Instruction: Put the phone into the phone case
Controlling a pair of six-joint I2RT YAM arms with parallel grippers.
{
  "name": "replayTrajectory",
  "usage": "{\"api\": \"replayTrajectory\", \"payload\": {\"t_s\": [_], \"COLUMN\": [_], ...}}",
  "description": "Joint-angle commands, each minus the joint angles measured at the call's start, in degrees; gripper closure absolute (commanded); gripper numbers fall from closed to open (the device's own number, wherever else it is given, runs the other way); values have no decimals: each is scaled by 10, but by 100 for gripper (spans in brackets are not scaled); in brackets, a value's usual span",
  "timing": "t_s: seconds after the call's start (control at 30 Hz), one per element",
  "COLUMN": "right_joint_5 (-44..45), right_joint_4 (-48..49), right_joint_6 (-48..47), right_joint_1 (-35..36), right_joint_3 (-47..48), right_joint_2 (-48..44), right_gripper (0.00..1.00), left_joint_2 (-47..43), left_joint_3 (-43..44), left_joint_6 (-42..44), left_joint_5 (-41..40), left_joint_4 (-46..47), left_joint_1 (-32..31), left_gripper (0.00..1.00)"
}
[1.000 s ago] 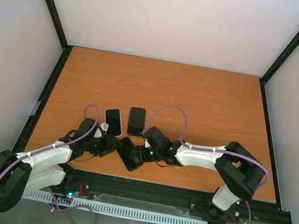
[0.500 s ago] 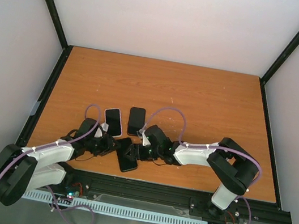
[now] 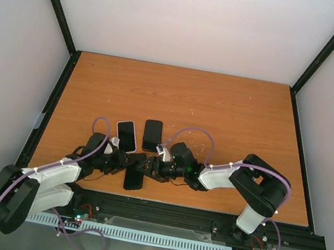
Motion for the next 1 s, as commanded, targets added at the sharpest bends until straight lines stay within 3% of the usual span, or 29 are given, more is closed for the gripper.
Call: {"api": "replayTrajectory", "payload": {"t_s": [0.0,0.2,0.43,0.8,0.9,0.97], "right_joint_5": [2,1,13,21,21,19], "right_joint_4": [164,240,206,213,219,227], "right_joint_6": [48,72,84,84,86,89], "right_joint_1": [-1,-5,-8,-8,-8,-7], "right_joint_3": [-3,-18,-12,-16,-19,-20], "right_joint_2": [6,42,61,66,66,65], "right_gripper": [34,42,44,81,85,82], "left_joint_2": [-19,-34,-41,-35,-34,-33], "left_joint_3": [0,-5,-14,-13,-14,-14], "left_joint_6": [-18,-24,-28,-28,-28,-28], "left_joint_5": [56,59,59,59,57,56], "left_joint_4": [28,28,29,30,30,30], "left_joint_1": [-6,-6,-6,-6,-6,-5], "left_gripper": [55,52,53,53,53,53]}}
